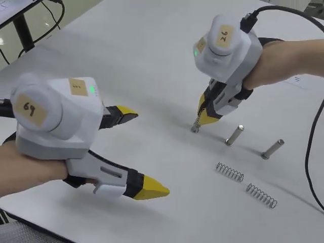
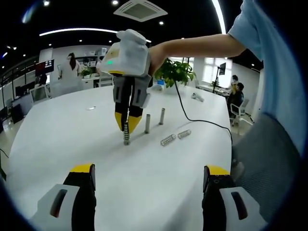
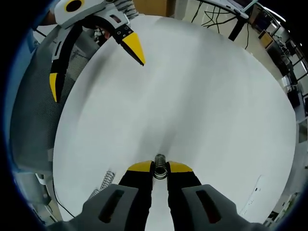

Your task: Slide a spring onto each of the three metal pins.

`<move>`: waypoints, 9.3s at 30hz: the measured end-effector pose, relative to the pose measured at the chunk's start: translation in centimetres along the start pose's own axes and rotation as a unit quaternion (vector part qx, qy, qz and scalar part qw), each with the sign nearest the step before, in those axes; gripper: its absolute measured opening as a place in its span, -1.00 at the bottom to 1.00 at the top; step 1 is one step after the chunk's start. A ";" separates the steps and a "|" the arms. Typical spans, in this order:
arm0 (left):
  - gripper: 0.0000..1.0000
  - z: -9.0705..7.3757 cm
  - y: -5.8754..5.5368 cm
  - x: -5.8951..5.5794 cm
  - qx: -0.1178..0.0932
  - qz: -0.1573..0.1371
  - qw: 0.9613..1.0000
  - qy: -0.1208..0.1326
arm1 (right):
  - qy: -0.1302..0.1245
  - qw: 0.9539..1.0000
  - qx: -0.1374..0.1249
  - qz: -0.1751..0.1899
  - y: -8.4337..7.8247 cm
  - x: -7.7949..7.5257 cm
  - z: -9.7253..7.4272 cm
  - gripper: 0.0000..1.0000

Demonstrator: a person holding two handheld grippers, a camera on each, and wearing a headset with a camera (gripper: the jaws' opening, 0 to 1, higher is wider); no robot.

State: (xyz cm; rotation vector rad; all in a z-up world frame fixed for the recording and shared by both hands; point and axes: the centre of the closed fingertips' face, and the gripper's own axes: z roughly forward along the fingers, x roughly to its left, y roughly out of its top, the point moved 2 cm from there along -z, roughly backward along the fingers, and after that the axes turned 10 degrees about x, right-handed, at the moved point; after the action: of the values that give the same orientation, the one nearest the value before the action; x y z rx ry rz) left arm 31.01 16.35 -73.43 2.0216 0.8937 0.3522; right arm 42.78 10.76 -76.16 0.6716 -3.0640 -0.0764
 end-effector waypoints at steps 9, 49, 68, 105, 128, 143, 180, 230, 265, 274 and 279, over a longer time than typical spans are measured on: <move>0.80 0.0 0.0 0.1 0.000 -0.001 1.000 0.001 | 0.006 1.000 0.013 -0.003 -0.3 0.2 0.6 -0.84; 0.79 -0.1 -0.1 0.2 0.001 -0.005 1.000 -0.001 | 0.012 1.000 0.007 0.019 -0.1 -0.4 1.3 -0.23; 0.80 -0.2 0.4 0.2 -0.011 -0.013 1.000 0.000 | -0.007 0.997 -0.052 0.050 0.6 0.3 1.3 0.86; 0.79 -0.6 2.3 0.1 -0.029 -0.002 0.999 -0.016 | -0.065 0.958 -0.223 0.166 -1.2 4.2 -3.8 0.99; 0.75 0.6 4.3 -1.1 -0.023 0.033 0.998 -0.039 | -0.121 0.908 -0.265 0.301 -9.3 9.6 -4.6 0.99; 0.74 2.3 4.9 -2.4 -0.015 0.051 0.996 -0.068 | -0.152 0.873 -0.279 0.370 -13.5 13.7 -5.6 0.96; 0.59 6.1 4.5 -4.5 0.002 0.082 0.988 -0.132 | -0.191 0.800 -0.309 0.477 -16.5 19.3 -6.6 0.87; -0.62 13.1 2.7 -4.1 0.016 0.122 0.977 -0.177 | -0.196 0.782 -0.300 0.511 -16.7 21.9 -7.7 0.82; -0.93 13.9 2.5 -4.4 0.023 0.155 0.971 -0.181 | -0.186 0.779 -0.305 0.515 -16.4 22.0 -7.2 0.76; -0.94 13.6 2.7 -4.4 0.018 0.147 0.973 -0.179 | -0.179 0.783 -0.305 0.512 -15.8 22.1 -6.8 0.75; -0.94 13.5 2.8 -4.3 0.018 0.145 0.973 -0.177 | -0.176 0.786 -0.305 0.508 -15.5 22.0 -6.5 0.74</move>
State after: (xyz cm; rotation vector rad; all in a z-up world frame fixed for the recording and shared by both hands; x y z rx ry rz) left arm 36.62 4.10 -78.66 2.1625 0.3868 0.1247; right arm 29.33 -12.77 -70.51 -1.1131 -2.9038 -1.1810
